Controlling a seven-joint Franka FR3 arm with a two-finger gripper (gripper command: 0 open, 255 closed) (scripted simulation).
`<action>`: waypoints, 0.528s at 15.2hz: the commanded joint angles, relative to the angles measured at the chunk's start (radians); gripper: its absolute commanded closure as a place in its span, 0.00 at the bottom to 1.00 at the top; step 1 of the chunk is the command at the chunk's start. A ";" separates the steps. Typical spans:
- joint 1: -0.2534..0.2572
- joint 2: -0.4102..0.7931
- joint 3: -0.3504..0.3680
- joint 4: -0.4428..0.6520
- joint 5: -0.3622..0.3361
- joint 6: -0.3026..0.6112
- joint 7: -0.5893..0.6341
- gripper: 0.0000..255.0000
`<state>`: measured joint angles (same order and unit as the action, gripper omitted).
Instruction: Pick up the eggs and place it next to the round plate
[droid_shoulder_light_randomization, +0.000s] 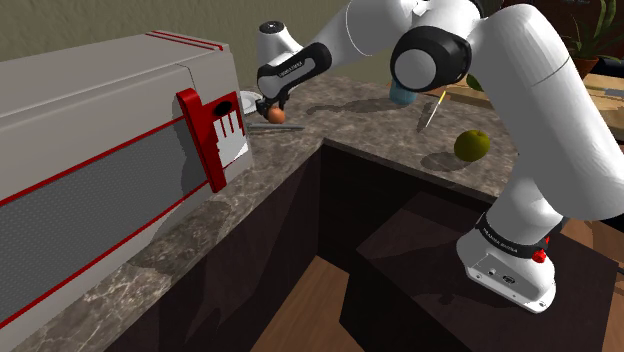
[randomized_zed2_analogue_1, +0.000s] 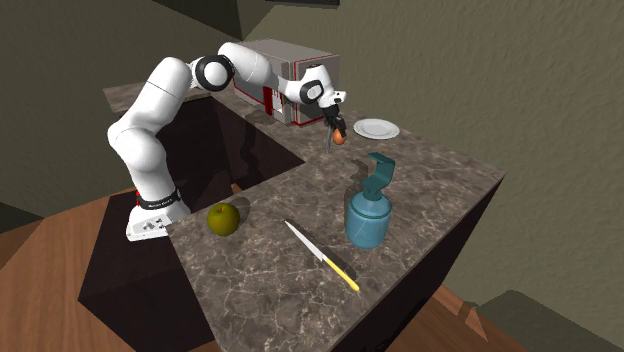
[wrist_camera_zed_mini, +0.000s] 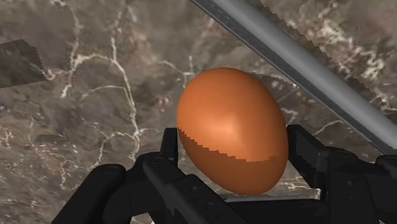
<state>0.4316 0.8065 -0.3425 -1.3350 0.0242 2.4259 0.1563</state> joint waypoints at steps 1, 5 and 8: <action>0.000 0.014 0.006 -0.001 0.003 -0.007 -0.001 0.00; 0.004 0.009 0.005 -0.016 0.002 0.003 0.001 0.00; 0.020 -0.046 -0.004 -0.040 -0.008 -0.029 0.003 0.00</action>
<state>0.4463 0.7789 -0.3433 -1.3671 0.0197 2.4078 0.1591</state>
